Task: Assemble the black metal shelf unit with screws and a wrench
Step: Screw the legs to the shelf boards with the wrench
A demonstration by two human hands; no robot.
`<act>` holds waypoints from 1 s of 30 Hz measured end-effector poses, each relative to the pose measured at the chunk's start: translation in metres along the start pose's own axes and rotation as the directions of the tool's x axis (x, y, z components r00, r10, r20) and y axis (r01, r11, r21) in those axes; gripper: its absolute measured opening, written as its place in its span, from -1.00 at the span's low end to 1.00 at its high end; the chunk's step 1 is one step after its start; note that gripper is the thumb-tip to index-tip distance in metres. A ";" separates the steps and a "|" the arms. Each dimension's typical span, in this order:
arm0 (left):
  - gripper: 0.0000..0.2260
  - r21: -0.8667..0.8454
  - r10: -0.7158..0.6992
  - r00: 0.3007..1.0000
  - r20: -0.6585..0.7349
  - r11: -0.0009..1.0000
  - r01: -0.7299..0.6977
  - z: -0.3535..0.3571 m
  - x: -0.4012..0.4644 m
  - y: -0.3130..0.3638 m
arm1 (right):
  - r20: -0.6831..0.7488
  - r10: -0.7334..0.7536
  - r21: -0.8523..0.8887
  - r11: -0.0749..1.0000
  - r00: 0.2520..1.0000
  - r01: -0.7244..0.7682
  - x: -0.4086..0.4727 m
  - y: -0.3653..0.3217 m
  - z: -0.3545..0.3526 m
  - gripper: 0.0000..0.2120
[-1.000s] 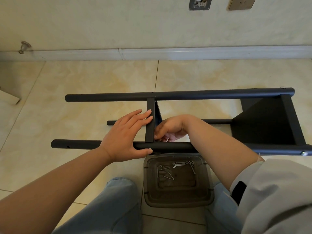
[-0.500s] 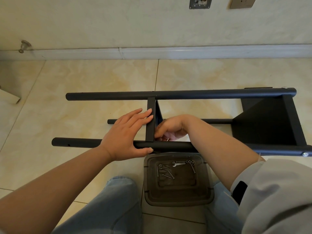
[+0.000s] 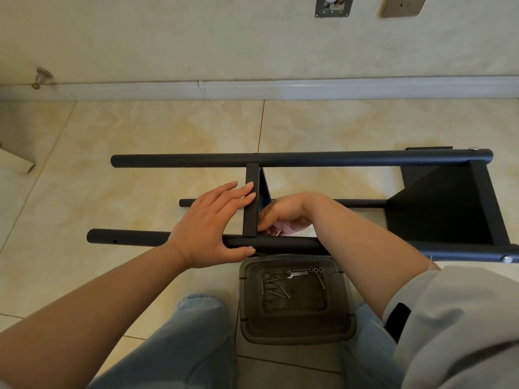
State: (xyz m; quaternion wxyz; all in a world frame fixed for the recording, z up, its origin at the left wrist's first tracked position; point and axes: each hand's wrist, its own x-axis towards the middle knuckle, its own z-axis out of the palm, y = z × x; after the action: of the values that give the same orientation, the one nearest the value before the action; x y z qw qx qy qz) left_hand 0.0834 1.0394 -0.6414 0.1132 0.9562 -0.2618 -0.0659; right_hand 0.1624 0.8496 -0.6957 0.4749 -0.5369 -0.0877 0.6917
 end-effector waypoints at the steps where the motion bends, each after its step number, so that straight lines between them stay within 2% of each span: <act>1: -0.21 0.001 0.003 1.000 -0.002 1.000 -0.003 0.000 0.000 0.000 | 0.000 0.006 0.004 1.000 1.000 -0.006 0.000 0.000 0.000 -0.90; 25: -0.21 0.001 0.007 1.000 -0.004 1.000 -0.007 -0.001 0.000 0.001 | 0.014 0.006 0.025 1.000 1.000 -0.007 0.002 0.003 -0.001 -0.90; 28: -0.20 0.000 -0.001 1.000 0.007 1.000 0.001 -0.001 0.000 0.000 | 0.021 0.026 0.032 0.999 0.999 -0.027 0.003 0.002 -0.001 -0.82; 30: -0.20 -0.002 -0.002 1.000 0.009 1.000 0.002 -0.001 0.000 0.000 | 0.024 -0.001 0.039 0.999 1.000 0.000 0.001 0.002 -0.001 -0.87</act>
State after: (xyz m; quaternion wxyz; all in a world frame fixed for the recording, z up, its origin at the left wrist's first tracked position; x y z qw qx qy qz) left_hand 0.0839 1.0392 -0.6406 0.1131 0.9559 -0.2615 -0.0707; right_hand 0.1620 0.8489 -0.6980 0.4842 -0.5195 -0.0800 0.6995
